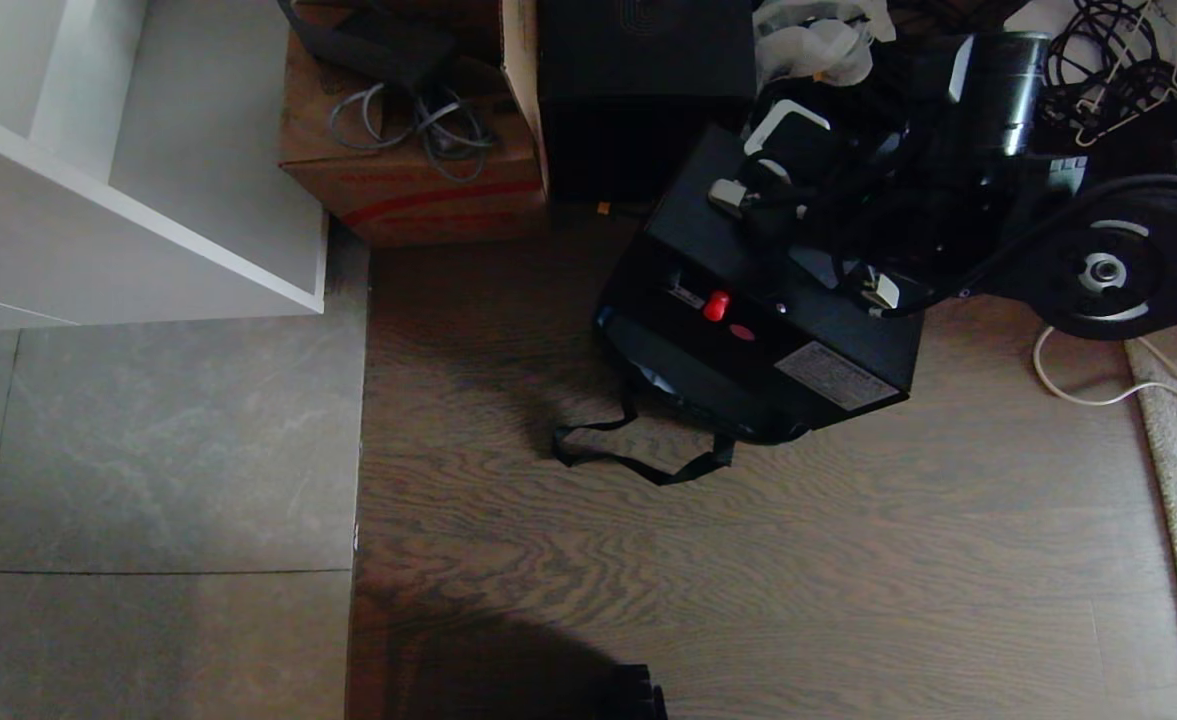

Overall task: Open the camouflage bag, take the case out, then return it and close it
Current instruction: Place the black box back

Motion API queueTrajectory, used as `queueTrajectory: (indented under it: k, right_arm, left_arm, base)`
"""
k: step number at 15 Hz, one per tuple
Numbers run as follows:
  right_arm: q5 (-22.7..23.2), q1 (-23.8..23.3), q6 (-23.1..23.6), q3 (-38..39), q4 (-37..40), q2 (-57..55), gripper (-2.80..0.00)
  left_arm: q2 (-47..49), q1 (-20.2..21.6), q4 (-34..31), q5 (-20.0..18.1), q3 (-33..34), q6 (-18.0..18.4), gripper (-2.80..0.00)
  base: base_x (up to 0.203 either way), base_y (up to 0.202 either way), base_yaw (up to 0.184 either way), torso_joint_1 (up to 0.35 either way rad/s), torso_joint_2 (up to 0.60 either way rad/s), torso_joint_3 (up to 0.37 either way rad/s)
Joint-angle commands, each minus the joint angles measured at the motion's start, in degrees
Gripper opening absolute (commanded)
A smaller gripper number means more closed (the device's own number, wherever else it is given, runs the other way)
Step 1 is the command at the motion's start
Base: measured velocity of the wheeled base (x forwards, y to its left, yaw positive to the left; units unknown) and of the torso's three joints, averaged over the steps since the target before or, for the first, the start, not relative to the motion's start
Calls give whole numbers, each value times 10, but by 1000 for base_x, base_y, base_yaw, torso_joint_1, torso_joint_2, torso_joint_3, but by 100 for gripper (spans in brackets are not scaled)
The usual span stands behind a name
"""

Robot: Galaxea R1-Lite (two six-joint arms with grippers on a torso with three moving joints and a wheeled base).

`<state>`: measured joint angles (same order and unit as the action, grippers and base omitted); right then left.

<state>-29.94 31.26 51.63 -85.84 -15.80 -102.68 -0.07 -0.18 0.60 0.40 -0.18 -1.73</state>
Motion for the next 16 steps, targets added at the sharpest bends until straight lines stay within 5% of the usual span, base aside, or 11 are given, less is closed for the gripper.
queueTrajectory:
  k: [1,16]
  right_arm:
    - [-1,0,2,7,0,-5,-280]
    - [19,-1,-7,36,-18,-25,-280]
  left_arm:
    - [1,0,0,0,0,0,-280]
    - [0,0,0,0,0,0,-280]
  base:
    - [0,0,0,0,0,0]
    - [0,0,0,0,0,0]
